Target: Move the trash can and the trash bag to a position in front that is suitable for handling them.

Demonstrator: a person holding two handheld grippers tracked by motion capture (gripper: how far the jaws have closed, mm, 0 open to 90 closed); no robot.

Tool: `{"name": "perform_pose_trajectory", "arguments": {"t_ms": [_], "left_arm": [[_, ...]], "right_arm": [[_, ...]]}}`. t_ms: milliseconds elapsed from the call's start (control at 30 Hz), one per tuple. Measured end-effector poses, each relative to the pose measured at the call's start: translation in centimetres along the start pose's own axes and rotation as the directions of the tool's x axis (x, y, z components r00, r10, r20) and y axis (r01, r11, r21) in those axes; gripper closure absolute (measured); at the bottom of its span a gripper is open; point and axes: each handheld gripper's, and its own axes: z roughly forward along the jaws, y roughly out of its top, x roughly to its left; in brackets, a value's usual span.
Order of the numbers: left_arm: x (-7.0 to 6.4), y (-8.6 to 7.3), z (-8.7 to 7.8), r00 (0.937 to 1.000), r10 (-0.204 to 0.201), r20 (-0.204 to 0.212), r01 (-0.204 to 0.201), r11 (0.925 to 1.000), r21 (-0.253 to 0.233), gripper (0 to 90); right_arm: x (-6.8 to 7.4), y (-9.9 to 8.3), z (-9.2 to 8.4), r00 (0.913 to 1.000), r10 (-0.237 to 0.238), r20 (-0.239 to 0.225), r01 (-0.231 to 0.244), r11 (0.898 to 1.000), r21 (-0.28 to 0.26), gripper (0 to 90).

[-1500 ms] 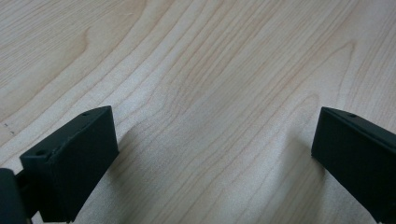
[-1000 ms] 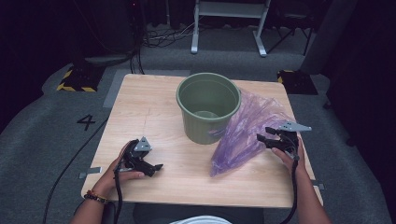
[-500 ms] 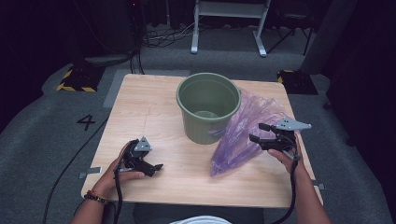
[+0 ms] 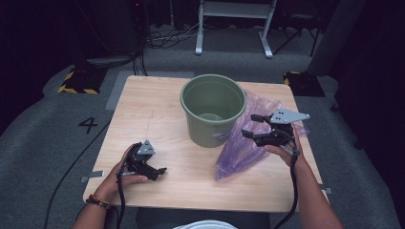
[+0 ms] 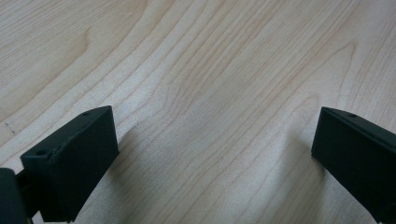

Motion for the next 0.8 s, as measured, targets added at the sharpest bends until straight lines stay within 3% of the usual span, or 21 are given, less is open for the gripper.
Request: {"name": "perform_pose_trajectory", "arguments": {"t_ms": [200,400,633,800], "left_arm": [[0.0,0.0,0.0,1.0,0.0,0.0,0.0,1.0,0.0,0.3],[0.0,0.0,0.0,1.0,0.0,0.0,0.0,1.0,0.0,0.3],[0.0,0.0,0.0,1.0,0.001,0.0,-0.001,1.0,0.0,0.3],[0.0,0.0,0.0,1.0,0.0,0.0,0.0,1.0,0.0,0.3]], "right_arm": [[0.8,2.2,0.5,0.9989,-0.036,-0.029,0.035,0.999,-0.041,27.9],[1.4,3.6,1.1,0.9966,-0.069,-0.045,0.067,0.997,-0.043,27.9],[2.0,4.9,3.2,0.9915,-0.107,-0.074,0.107,0.994,-0.01,29.0],[2.4,5.4,4.9,0.9859,-0.117,-0.12,0.121,0.992,0.025,30.5]]}}
